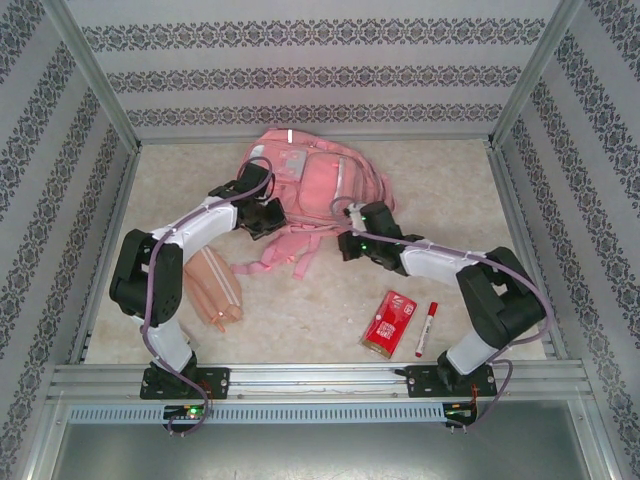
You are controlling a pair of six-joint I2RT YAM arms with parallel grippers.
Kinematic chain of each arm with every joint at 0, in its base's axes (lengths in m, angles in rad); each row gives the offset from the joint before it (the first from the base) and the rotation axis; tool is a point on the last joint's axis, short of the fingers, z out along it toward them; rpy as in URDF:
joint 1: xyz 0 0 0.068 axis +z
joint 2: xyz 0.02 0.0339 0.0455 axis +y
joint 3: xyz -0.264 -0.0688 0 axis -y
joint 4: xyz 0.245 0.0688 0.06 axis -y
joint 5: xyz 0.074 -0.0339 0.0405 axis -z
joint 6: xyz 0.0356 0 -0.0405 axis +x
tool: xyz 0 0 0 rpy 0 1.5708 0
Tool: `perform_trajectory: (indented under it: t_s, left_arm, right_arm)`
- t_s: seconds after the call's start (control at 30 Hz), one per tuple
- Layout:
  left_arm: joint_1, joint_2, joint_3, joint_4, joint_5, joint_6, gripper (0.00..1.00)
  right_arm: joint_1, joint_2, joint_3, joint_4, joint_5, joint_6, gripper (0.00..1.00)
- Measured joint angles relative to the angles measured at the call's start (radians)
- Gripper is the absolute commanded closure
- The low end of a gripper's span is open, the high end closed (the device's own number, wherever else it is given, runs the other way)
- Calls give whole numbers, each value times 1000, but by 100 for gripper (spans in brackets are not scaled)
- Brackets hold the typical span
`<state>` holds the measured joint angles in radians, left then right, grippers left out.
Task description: Pack the student bag
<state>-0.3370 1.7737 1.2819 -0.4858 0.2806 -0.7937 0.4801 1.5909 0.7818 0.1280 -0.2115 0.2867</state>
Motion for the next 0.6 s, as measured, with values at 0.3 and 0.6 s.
perform_trajectory:
  t_s: [0.3, 0.6]
  left_arm:
    - [116, 7, 35, -41, -27, 178, 100]
    - [148, 43, 133, -68, 53, 127, 100]
  right_arm:
    - [-92, -64, -27, -119, -5, -67, 100]
    - [82, -27, 66, -99, -166, 52, 52]
